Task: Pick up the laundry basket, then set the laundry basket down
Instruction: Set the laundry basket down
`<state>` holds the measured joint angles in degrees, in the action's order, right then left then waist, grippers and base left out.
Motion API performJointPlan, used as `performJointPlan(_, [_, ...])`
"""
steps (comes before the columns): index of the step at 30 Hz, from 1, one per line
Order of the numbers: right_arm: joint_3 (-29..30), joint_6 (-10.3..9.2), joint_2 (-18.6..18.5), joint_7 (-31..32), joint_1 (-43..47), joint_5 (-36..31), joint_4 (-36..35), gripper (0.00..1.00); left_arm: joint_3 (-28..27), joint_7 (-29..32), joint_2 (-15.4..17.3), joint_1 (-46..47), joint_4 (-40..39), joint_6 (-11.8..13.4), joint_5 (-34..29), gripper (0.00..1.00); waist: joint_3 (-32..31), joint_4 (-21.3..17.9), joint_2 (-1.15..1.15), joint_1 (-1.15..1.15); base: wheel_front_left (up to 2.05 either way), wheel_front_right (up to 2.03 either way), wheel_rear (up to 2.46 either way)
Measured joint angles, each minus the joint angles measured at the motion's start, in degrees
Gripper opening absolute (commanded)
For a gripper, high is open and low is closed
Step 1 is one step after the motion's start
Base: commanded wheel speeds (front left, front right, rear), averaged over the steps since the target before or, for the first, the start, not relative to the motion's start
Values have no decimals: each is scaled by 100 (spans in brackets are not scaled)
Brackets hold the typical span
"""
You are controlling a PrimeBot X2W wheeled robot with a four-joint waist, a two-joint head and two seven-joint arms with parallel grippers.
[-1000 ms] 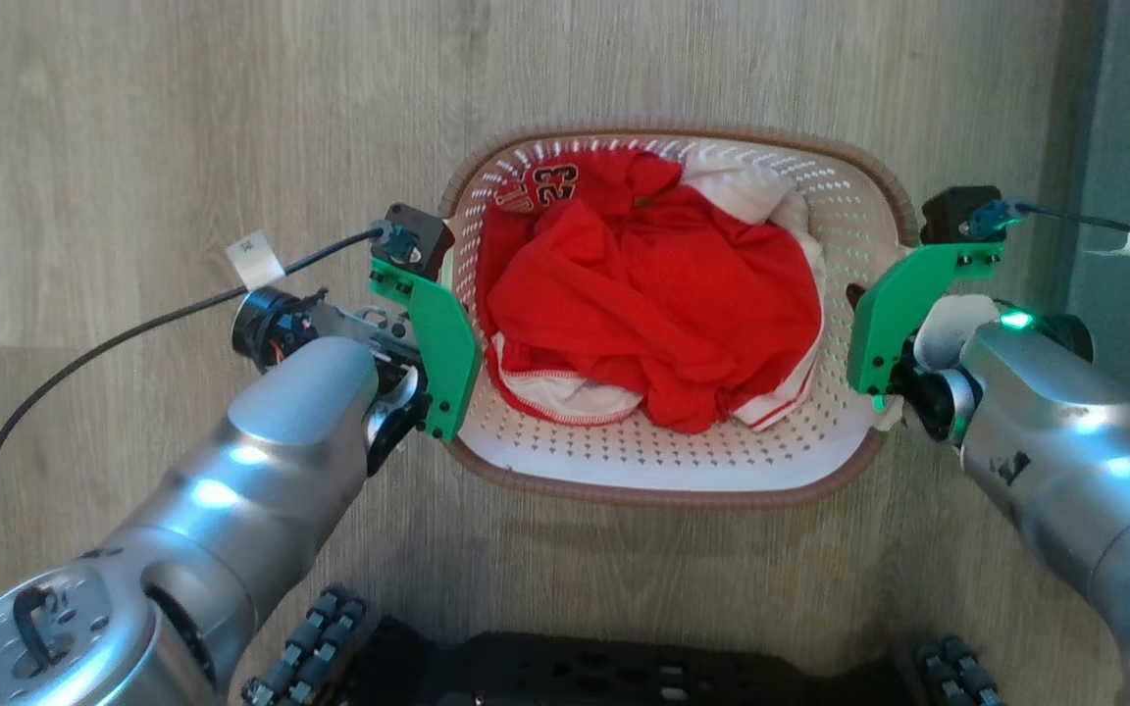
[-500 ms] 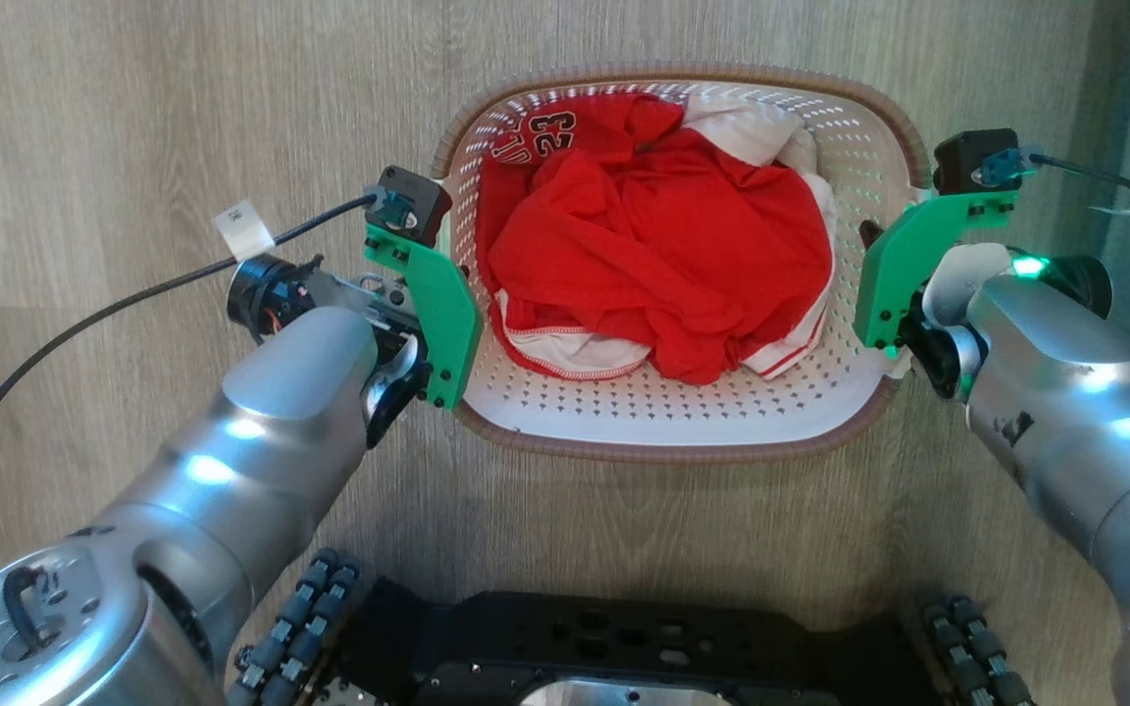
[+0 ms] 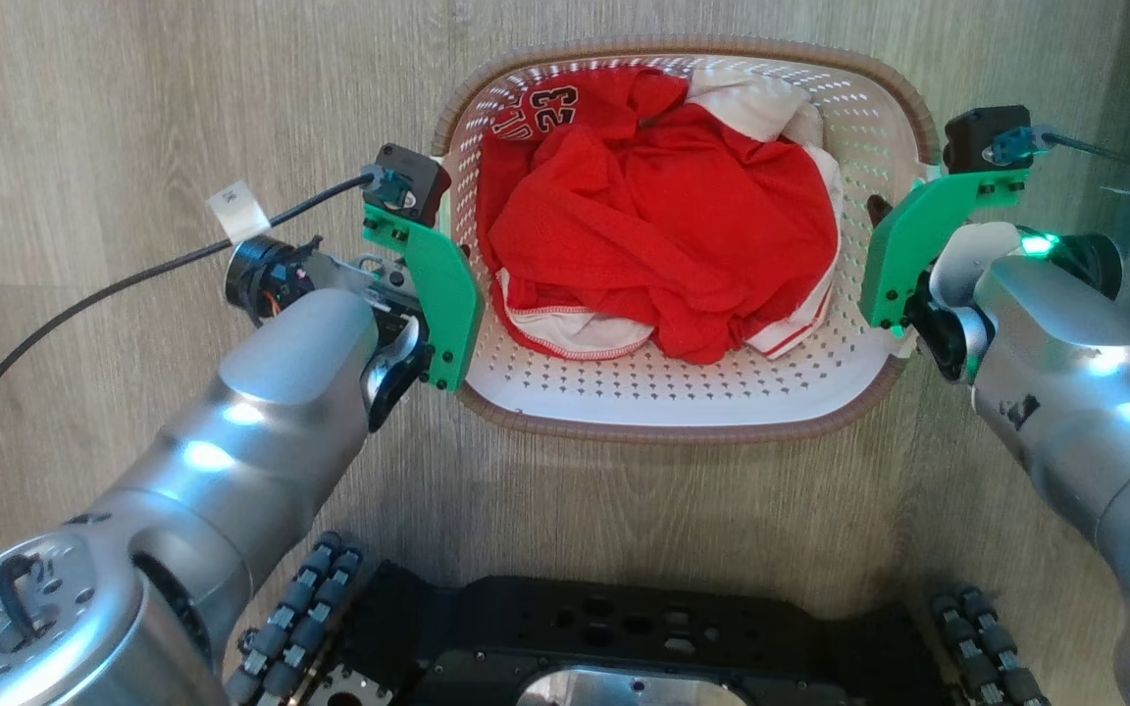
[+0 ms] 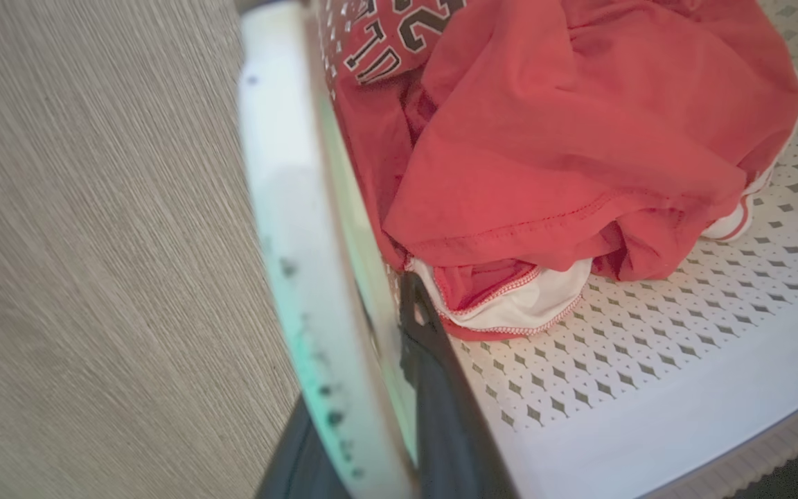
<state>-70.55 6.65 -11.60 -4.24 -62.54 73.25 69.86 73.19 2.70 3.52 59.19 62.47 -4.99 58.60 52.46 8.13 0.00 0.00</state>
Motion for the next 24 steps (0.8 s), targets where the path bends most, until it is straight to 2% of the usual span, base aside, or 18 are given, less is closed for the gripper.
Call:
performJointPlan(11, [-14, 0, -20, -99, -52, 1, -7, 0, -1, -1, 1, 2, -3, 7, 0, 0, 48, 42, 0, 0, 0, 0, 0])
performJointPlan(12, [-14, 1, -26, -104, -54, 1, -4, 38, 0, -26, -2, 3, -4, 35, 1, 10, 55, 49, 0, 0, 0, 0, 0])
performJointPlan(13, [-15, 1, -26, -149, -57, 1, 1, 81, 1, -52, -10, 3, -7, 74, 1, 33, 62, 54, 0, 0, 0, 0, 0])
performJointPlan(14, [-37, 2, -23, -175, -70, -2, 24, 100, 7, -124, -21, 12, -10, 137, -2, 57, 72, 59, 0, 0, 0, 0, 0])
performJointPlan(15, [-54, 21, 26, -175, -77, -1, 35, 100, 34, -133, -29, 40, -20, 158, -10, 96, 81, 63, 0, 1, 0, 0, 0])
performJointPlan(16, [-68, 27, 57, -175, -79, -1, 38, 100, 41, -135, -62, 57, -43, 187, -10, 100, 84, 67, 0, 0, 0, 0, 0])
performJointPlan(19, [-81, 30, 118, -176, -99, -1, 80, 100, 41, -126, -138, 76, -47, 356, 9, 100, 81, 76, 0, 0, 0, 0, 0])
performJointPlan(24, [-89, 44, 127, -175, -100, -1, 156, 100, 41, -91, -148, 76, -24, 454, 47, 100, 27, 81, 0, 0, 0, 0, 0])
